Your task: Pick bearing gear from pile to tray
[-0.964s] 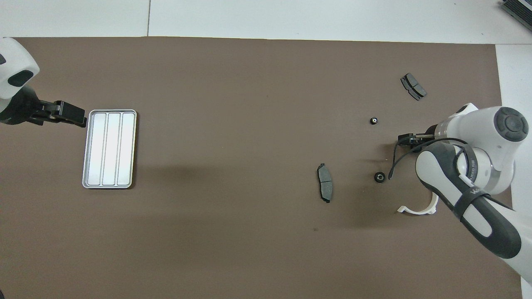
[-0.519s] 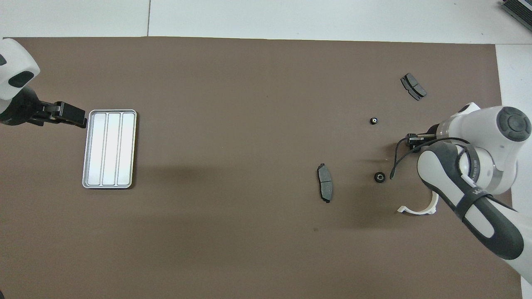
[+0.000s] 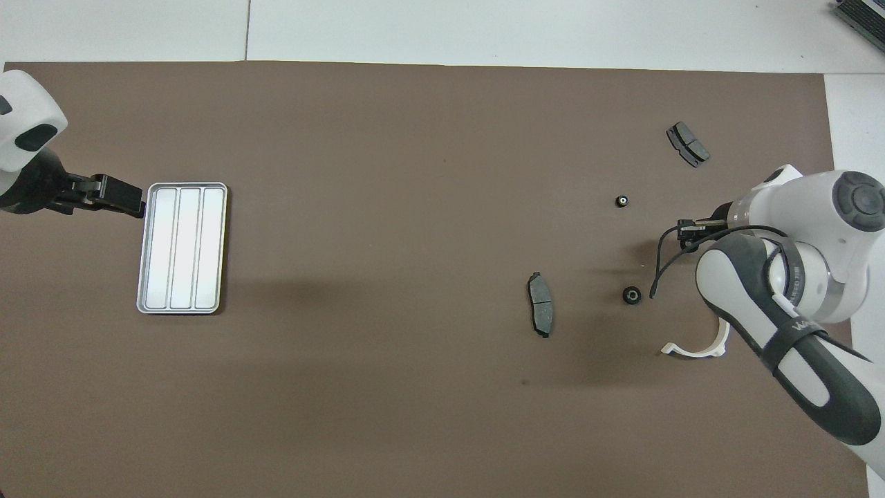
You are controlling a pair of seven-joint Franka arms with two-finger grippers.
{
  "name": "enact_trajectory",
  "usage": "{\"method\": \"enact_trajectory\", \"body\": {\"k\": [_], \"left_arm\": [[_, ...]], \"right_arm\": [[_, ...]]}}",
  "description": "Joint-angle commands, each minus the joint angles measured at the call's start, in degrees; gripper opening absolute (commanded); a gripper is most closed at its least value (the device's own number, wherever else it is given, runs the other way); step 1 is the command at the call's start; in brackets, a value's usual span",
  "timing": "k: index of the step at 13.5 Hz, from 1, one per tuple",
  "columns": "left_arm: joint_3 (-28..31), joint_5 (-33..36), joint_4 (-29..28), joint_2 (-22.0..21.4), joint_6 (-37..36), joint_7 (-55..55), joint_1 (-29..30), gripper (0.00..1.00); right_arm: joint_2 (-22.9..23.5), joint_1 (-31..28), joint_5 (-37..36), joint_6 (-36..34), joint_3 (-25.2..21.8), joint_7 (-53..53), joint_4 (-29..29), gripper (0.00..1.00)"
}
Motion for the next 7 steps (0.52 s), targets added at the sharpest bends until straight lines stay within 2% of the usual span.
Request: {"method": "enact_trajectory", "body": {"k": [1,4,7], "left_arm": [[-0.16,-0.78,-2.34,-1.82,1.11,-0.18,0.42,1.00],[-0.16,-0.78,-2.25,-1.91,0.84,-0.18,0.42,1.00],[-0.16,-0.78,-2.16,-2.43,0.84,-0.18,0.42,1.00]], "right_arm": [[-1.51,1.50,1.05,-1.54,0.74,3.97,0.77,0.00],[-0.99,7.12,0.70,-1.81,0.74,14.40,2.62,0.00],[0.41,15.11,0.26,-1.98,0.74,27.24,6.12,0.00]]}}
